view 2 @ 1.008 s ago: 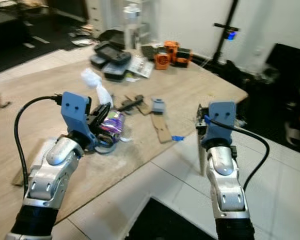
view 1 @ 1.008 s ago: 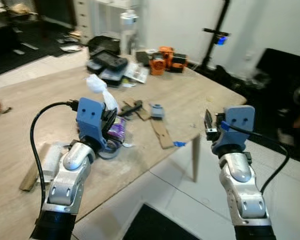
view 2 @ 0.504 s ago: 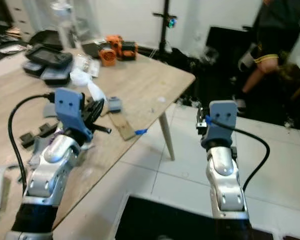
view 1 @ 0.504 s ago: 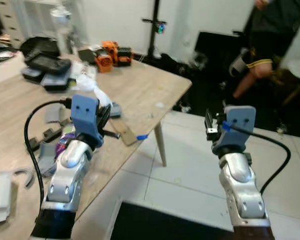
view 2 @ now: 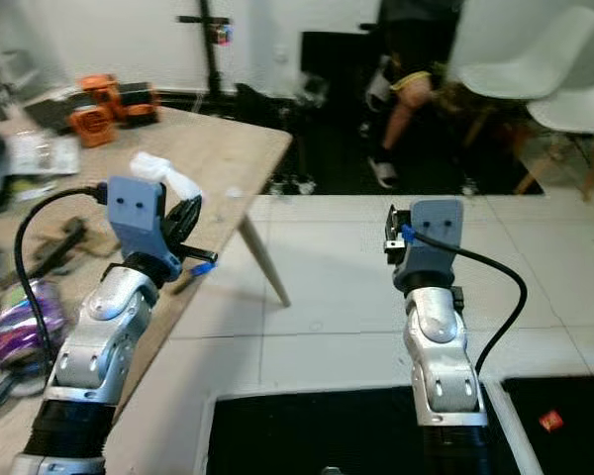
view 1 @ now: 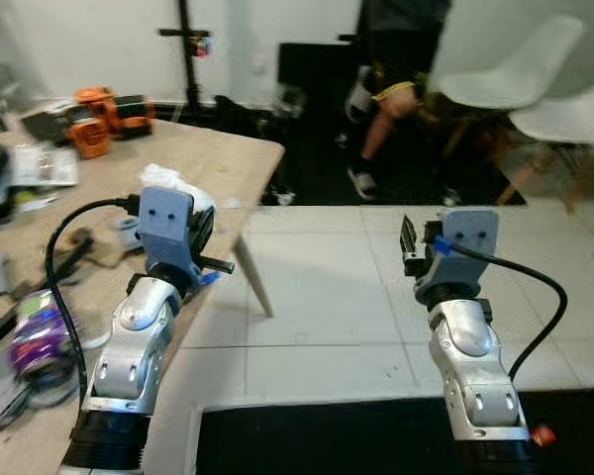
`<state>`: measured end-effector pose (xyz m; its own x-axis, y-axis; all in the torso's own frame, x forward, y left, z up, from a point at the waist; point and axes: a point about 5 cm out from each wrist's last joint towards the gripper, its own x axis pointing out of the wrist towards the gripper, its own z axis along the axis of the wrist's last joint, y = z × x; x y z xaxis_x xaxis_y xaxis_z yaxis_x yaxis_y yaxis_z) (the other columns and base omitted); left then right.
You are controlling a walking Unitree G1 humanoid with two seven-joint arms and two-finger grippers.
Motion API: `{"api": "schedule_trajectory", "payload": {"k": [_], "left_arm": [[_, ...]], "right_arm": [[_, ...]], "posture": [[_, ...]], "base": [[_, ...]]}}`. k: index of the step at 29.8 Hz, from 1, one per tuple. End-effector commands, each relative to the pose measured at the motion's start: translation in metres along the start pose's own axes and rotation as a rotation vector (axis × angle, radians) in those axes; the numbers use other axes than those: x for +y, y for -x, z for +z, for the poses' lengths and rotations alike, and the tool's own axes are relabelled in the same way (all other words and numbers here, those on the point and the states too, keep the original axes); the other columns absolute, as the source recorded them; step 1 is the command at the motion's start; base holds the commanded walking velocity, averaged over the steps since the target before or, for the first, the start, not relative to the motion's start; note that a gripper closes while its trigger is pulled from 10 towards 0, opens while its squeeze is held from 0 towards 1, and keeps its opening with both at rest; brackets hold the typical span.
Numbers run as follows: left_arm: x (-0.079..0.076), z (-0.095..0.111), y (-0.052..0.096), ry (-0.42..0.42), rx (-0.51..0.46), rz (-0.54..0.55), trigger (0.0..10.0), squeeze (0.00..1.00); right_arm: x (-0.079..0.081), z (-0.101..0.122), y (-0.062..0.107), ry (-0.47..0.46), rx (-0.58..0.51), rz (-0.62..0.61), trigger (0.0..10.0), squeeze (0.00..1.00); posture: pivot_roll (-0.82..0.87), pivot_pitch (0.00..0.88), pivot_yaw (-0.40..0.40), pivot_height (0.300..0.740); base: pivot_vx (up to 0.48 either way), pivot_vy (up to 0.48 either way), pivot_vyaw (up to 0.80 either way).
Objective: Picking trash to rubbish bin
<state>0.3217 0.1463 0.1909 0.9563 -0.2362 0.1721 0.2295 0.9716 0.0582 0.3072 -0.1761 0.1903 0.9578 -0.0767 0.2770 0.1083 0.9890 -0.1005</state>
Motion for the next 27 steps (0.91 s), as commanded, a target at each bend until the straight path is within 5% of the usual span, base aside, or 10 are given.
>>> {"api": "schedule_trajectory", "payload": {"k": [1, 20, 27], "left_arm": [[0.001, -0.003, 0.001, 0.012, 0.021, 0.01, 10.0, 0.0], [0.003, -0.007, 0.004, 0.011, 0.027, 0.036, 10.0, 0.0], [0.013, -0.005, 0.001, 0.015, 0.024, 0.147, 10.0, 0.0]], "right_arm": [[0.002, -0.001, 0.0, 0.0, 0.004, 0.005, 10.0, 0.0], [0.004, -0.013, 0.001, 0.015, 0.065, 0.034, 10.0, 0.0], [0.006, -0.018, 0.0, 0.001, 0.097, 0.037, 10.0, 0.0]], "posture": [[-0.09, 0.093, -0.007, 0.74], [-0.1, 0.095, -0.017, 0.74], [-0.11, 0.101, -0.012, 0.74]], "base": [[0.0, 0.0, -0.8], [0.0, 0.0, -0.8], [0.0, 0.0, -0.8]]}}
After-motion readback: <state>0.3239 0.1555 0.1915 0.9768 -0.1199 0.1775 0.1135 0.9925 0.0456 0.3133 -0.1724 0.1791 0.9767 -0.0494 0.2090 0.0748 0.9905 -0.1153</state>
